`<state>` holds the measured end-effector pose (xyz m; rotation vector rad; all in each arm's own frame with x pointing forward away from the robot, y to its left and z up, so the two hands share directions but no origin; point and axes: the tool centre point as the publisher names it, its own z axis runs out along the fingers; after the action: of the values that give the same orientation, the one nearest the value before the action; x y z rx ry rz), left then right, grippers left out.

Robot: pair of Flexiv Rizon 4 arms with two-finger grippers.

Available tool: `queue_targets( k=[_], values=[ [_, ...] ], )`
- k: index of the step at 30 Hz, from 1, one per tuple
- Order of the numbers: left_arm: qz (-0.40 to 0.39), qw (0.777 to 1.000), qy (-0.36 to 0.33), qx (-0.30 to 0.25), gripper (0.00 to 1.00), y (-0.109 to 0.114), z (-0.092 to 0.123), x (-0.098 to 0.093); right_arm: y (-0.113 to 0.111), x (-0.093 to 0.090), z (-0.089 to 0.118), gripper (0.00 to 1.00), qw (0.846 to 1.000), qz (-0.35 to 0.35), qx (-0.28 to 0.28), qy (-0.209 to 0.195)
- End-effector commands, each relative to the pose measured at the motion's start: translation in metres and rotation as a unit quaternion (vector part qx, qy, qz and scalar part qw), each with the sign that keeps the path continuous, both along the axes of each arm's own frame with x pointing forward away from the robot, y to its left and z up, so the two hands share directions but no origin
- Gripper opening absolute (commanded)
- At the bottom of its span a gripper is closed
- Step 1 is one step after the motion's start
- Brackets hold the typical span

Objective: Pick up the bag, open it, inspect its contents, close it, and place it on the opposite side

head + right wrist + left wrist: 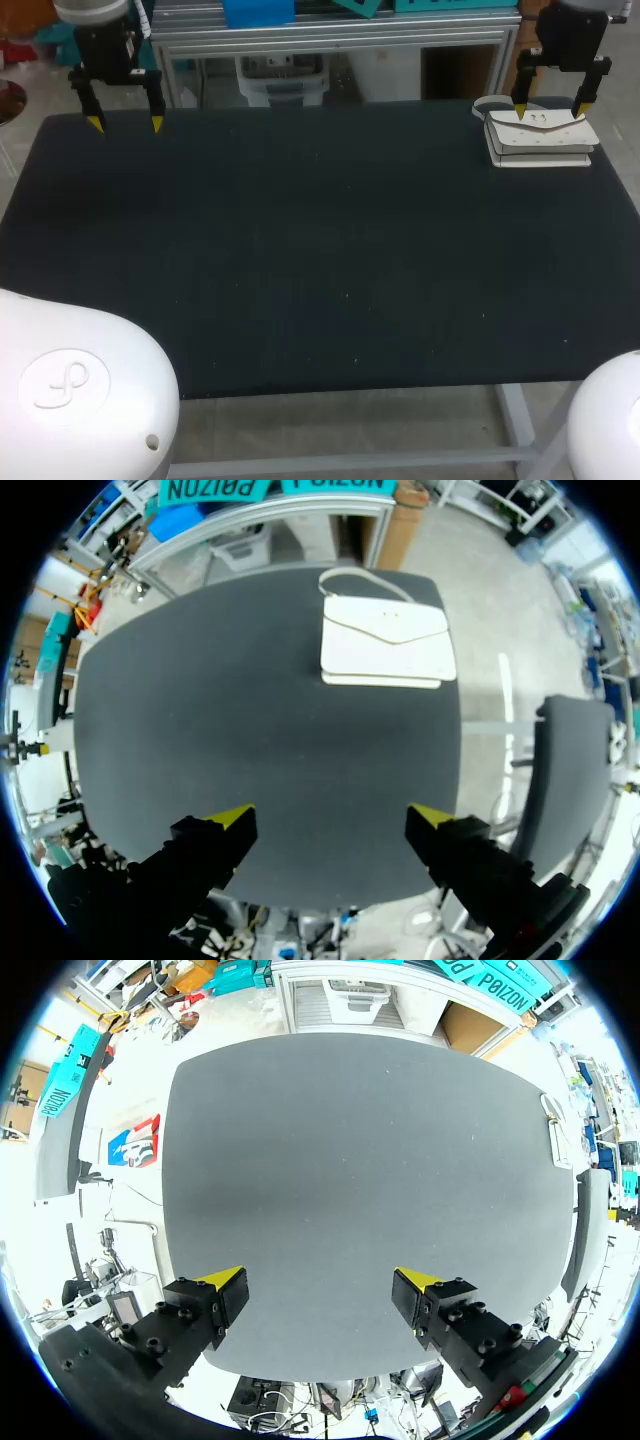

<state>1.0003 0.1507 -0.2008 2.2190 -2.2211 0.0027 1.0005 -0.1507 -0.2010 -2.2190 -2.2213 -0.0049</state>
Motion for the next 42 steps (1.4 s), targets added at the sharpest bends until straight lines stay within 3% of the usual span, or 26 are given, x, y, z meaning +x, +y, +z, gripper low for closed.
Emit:
queue_targets(
  k=[1,25,31,35,42],
  values=[
    [0.0,1.0,0.0,0.001,1.0,0.0,0.001,0.0,0.0,0.0,0.001,1.0,1.0,0.0,-0.001,0.001],
    [0.0,1.0,0.0,0.001,1.0,0.0,0.001,0.0,0.0,0.0,0.001,1.0,1.0,0.0,-0.001,0.001],
    [-0.082,0.995,-0.037,-0.047,1.0,-0.011,0.003,-0.008,-0.008,0.003,-0.004,1.0,1.0,-0.01,0.015,0.008],
    [-0.199,0.974,-0.066,-0.088,1.0,-0.023,0.002,-0.017,-0.026,0.01,-0.01,1.0,0.998,-0.027,0.046,0.015],
    [-0.409,0.896,-0.109,-0.133,1.0,-0.049,-0.008,-0.037,-0.066,0.029,-0.021,1.0,0.996,-0.042,0.075,0.015]
  ],
)
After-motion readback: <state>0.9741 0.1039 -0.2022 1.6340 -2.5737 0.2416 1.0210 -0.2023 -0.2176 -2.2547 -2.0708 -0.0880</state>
